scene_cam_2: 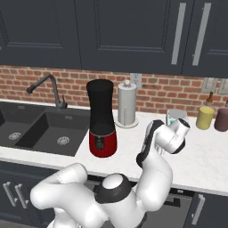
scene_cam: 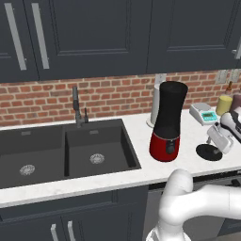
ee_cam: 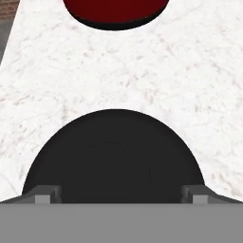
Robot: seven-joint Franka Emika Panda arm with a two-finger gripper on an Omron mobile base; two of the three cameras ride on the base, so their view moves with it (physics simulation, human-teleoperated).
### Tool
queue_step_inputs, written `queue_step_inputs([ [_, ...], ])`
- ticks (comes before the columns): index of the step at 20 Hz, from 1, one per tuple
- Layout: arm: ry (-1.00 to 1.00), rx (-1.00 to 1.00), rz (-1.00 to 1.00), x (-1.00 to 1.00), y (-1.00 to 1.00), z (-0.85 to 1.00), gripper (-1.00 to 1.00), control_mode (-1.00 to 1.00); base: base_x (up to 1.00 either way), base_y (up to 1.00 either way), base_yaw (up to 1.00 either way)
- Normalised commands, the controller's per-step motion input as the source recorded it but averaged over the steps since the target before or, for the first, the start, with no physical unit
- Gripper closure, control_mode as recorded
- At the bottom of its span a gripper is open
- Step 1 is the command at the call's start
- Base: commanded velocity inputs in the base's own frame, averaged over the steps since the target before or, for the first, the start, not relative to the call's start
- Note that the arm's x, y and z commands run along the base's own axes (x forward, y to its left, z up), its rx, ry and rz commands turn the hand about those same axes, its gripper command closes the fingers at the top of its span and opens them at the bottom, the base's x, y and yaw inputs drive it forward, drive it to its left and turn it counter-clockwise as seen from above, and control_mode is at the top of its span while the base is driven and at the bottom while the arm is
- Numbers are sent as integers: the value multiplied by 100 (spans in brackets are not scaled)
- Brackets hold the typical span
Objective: Close the lid blender by securely placing the lid on top.
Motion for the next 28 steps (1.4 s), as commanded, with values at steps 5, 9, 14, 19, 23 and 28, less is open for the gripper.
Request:
queue_step_inputs([
  [5,0,-7,4,-7,10,-4,-100,-100,0,0,0],
  [9,0,-5,4,0,8,-5,-100,-100,0,0,0],
  [14,0,-5,4,-4,1,-10,-100,-100,0,0,0],
  [19,0,-3,3,-1,0,-19,-100,-100,0,0,0],
  [23,0,-2,3,0,0,-20,100,-100,0,0,0],
  [28,0,0,0,0,0,0,100,-100,0,0,0],
])
